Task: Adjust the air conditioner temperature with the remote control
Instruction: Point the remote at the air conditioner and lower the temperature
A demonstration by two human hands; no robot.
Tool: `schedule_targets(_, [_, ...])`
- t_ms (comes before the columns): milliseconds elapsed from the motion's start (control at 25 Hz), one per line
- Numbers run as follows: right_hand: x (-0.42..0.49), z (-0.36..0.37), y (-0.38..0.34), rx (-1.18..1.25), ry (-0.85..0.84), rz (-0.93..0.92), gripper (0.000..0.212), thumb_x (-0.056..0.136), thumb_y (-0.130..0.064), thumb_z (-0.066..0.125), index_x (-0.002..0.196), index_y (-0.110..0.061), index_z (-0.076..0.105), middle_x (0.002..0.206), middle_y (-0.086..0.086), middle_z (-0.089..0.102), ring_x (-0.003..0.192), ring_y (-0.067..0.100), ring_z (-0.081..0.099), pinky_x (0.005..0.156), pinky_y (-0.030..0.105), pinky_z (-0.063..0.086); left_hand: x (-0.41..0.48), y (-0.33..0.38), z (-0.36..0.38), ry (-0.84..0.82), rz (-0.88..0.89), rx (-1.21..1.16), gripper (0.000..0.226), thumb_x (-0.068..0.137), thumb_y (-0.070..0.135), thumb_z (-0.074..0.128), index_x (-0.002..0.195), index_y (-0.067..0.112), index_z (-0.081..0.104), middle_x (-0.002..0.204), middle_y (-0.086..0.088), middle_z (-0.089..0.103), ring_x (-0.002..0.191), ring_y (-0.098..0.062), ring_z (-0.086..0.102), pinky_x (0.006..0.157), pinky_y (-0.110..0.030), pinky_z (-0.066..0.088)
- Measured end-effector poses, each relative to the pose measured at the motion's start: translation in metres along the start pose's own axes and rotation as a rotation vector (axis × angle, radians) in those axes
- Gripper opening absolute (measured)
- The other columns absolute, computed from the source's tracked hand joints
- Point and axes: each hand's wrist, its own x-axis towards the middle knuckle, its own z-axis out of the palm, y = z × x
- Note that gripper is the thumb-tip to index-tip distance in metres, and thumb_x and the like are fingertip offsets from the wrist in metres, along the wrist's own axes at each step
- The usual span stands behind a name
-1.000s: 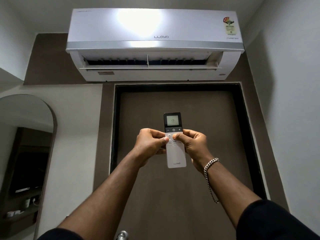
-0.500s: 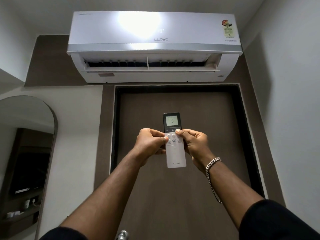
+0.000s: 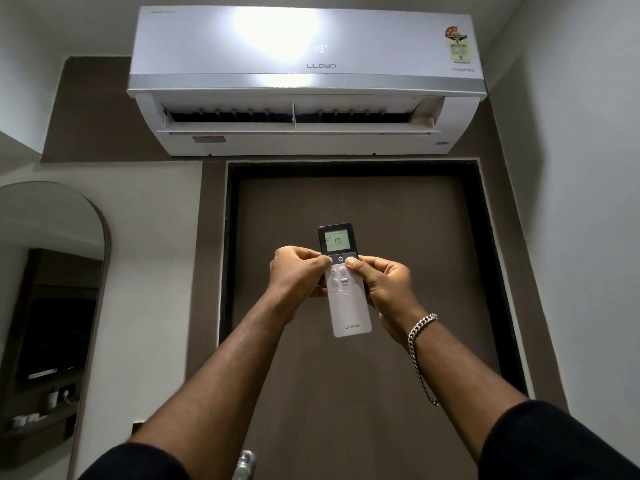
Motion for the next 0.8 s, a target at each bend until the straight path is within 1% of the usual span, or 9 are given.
schedule_targets(80, [0.0000,0.0011,0.0005,0.000,-0.006,0.002,0.003,0.084,-0.017,0.068,0.082,-0.018,0.067,0.085,0.003,0.074,0.071,0.013,0.072,0.070,0.032,0.061,0.0012,0.0000,-0.0003,0.005,0.035,0.033,0.010,0.084,0.020,0.067,0.082,0.010,0.065,0.095,-0.014,0.074,0.080,-0.023,0.075,0.060,-0.030,0.061])
schedule_targets(160, [-0.0004,0.0024,0.0017,0.005,-0.010,0.008,0.004,0.085,-0.016,0.067,0.081,-0.018,0.067,0.086,0.004,0.074,0.076,0.017,0.071,0.076,0.036,0.059,0.0021,-0.0004,-0.0003,0.013,0.050,0.060,0.011,0.085,0.021,0.067,0.078,0.012,0.064,0.093,-0.012,0.074,0.079,-0.022,0.075,0.058,-0.028,0.061])
schedule_targets(280, [-0.0013,0.0026,0.0039,0.013,-0.012,0.015,0.004,0.084,-0.015,0.068,0.081,-0.018,0.069,0.086,0.005,0.075,0.078,0.020,0.071,0.079,0.039,0.059,0.0034,-0.0014,-0.0013,0.007,0.021,0.050,0.013,0.083,0.020,0.067,0.079,0.008,0.066,0.090,-0.015,0.075,0.076,-0.024,0.075,0.058,-0.032,0.062])
schedule_targets(360, [-0.0003,0.0013,0.0053,0.013,-0.012,0.025,0.002,0.084,-0.016,0.068,0.083,-0.017,0.069,0.089,0.007,0.075,0.081,0.022,0.071,0.081,0.041,0.059,0.0041,-0.0015,-0.0015,-0.011,0.004,0.034,0.013,0.083,0.019,0.066,0.081,0.006,0.067,0.090,-0.015,0.075,0.075,-0.024,0.075,0.057,-0.031,0.061])
schedule_targets(480, [0.0019,-0.0007,0.0048,-0.008,-0.010,0.027,0.001,0.085,-0.018,0.067,0.084,-0.018,0.067,0.089,0.005,0.074,0.078,0.018,0.072,0.078,0.039,0.059,0.0037,-0.0019,-0.0001,-0.026,0.012,0.035,0.012,0.085,0.018,0.065,0.083,0.007,0.065,0.092,-0.014,0.074,0.075,-0.020,0.074,0.053,-0.025,0.058])
schedule_targets(560, [0.0038,-0.0004,0.0051,-0.020,-0.010,0.028,0.002,0.085,-0.018,0.067,0.087,-0.017,0.067,0.089,0.006,0.074,0.078,0.018,0.071,0.078,0.039,0.058,0.0041,-0.0021,0.0005,-0.017,0.034,0.055,0.012,0.086,0.019,0.065,0.085,0.007,0.065,0.093,-0.013,0.073,0.080,-0.022,0.074,0.056,-0.026,0.059])
schedule_targets(680, [0.0042,0.0010,0.0068,-0.001,-0.014,0.042,0.013,0.085,-0.016,0.067,0.096,-0.008,0.068,0.092,0.011,0.074,0.080,0.021,0.072,0.078,0.039,0.059,0.0049,-0.0018,0.0001,-0.009,0.066,0.110,0.011,0.087,0.021,0.063,0.079,0.014,0.062,0.092,-0.010,0.072,0.086,-0.024,0.073,0.059,-0.026,0.058])
schedule_targets(800, [0.0030,-0.0019,0.0079,0.001,-0.009,0.048,0.008,0.086,-0.016,0.067,0.092,-0.011,0.068,0.092,0.011,0.074,0.080,0.020,0.072,0.077,0.038,0.060,0.0039,-0.0016,0.0014,-0.026,0.054,0.106,0.010,0.087,0.021,0.064,0.081,0.013,0.062,0.095,-0.014,0.073,0.087,-0.025,0.073,0.062,-0.029,0.060])
